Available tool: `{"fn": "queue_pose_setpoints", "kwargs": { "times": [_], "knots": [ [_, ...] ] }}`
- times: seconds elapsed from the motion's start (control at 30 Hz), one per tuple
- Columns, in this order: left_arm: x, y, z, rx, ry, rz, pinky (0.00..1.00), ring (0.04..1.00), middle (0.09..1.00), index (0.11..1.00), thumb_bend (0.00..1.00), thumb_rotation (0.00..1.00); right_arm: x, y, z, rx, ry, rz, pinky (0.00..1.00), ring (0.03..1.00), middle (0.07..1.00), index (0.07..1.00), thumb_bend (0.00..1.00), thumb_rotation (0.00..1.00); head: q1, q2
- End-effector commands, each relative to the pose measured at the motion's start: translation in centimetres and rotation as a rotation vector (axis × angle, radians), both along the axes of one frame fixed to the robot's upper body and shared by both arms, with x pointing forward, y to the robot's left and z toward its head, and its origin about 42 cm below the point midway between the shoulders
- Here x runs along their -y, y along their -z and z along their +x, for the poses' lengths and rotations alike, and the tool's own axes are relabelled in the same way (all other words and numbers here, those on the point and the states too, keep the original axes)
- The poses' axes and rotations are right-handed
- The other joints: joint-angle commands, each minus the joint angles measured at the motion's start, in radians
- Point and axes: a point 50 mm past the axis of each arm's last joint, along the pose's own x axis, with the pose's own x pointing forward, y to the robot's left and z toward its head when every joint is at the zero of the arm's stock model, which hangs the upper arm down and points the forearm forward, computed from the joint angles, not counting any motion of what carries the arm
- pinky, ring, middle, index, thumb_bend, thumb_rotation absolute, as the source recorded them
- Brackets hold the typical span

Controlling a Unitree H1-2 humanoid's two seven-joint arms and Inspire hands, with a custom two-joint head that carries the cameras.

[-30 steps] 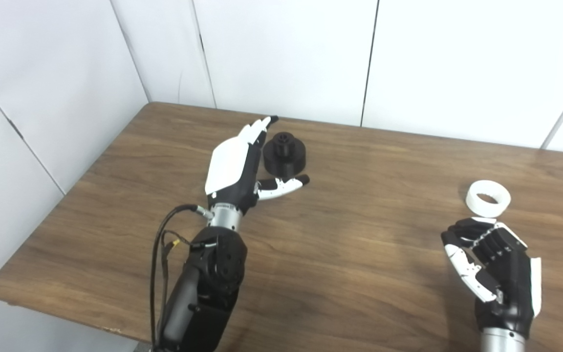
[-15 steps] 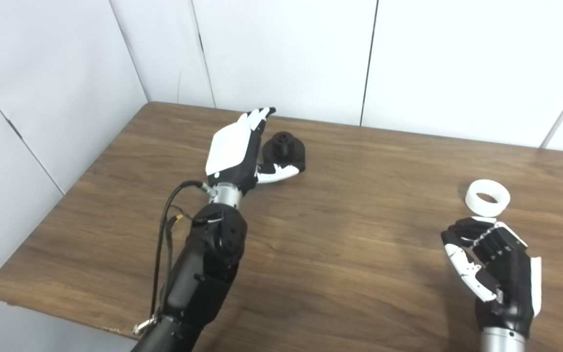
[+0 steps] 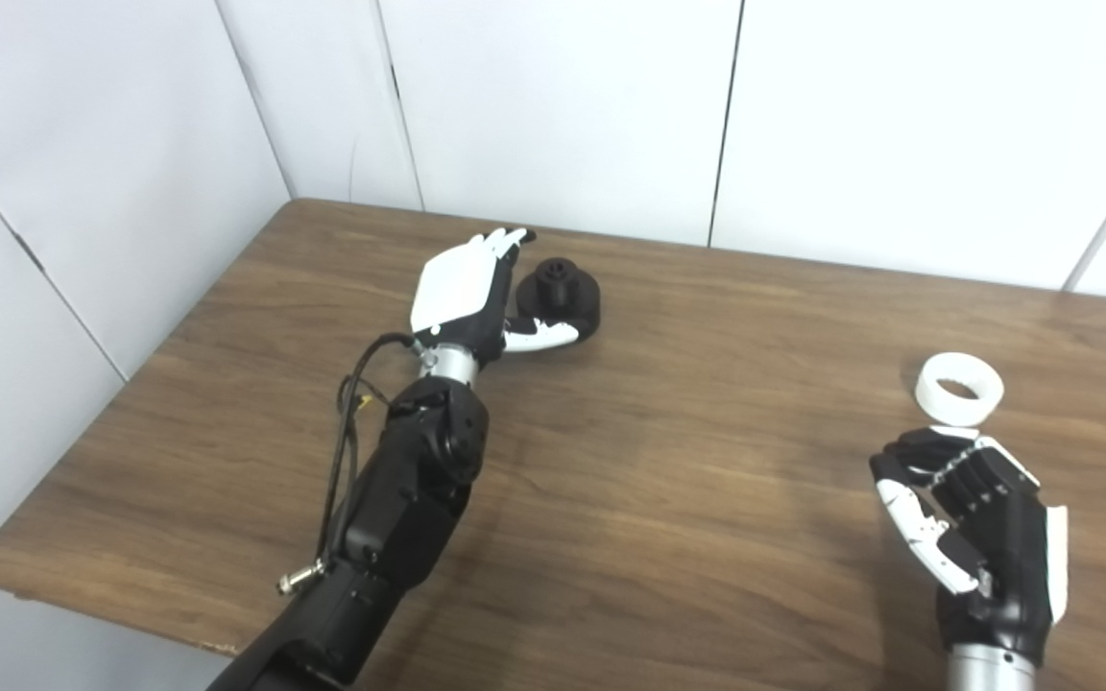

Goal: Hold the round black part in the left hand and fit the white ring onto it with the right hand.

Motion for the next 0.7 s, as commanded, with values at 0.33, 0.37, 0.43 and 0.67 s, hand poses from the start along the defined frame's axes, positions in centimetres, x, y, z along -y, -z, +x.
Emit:
{"fn": "queue_pose_setpoints", "kwargs": {
  "times": [0.33,0.37,0.43,0.67],
  "knots": [
    [-1.2,-1.2,2.7,0.035,-0.050,0.069,0.92,0.994,0.975,0.878,0.89,0.55,0.5,-0.2,-0.7,0.028,0.016,-0.001,0.43,0.508,0.499,0.486,0.52,0.01,-0.001,0.000],
    [-1.2,-1.2,2.7,0.032,-0.053,0.070,0.93,0.997,0.978,0.880,0.89,0.55,0.5,-0.2,-0.7,0.027,0.016,-0.003,0.42,0.507,0.499,0.486,0.52,0.01,-0.003,0.000],
    [-1.4,-1.0,3.0,0.018,-0.063,0.067,0.94,0.999,0.982,0.883,0.90,0.55,0.6,-0.2,-0.7,0.028,0.016,-0.005,0.42,0.505,0.498,0.487,0.52,0.01,-0.005,0.003],
    [-1.6,-0.7,3.6,-0.013,-0.085,0.074,0.95,1.000,0.989,0.895,0.91,0.55,0.6,-0.3,-0.7,0.026,0.022,-0.009,0.41,0.503,0.497,0.487,0.52,0.01,-0.008,0.004]
  ]
}}
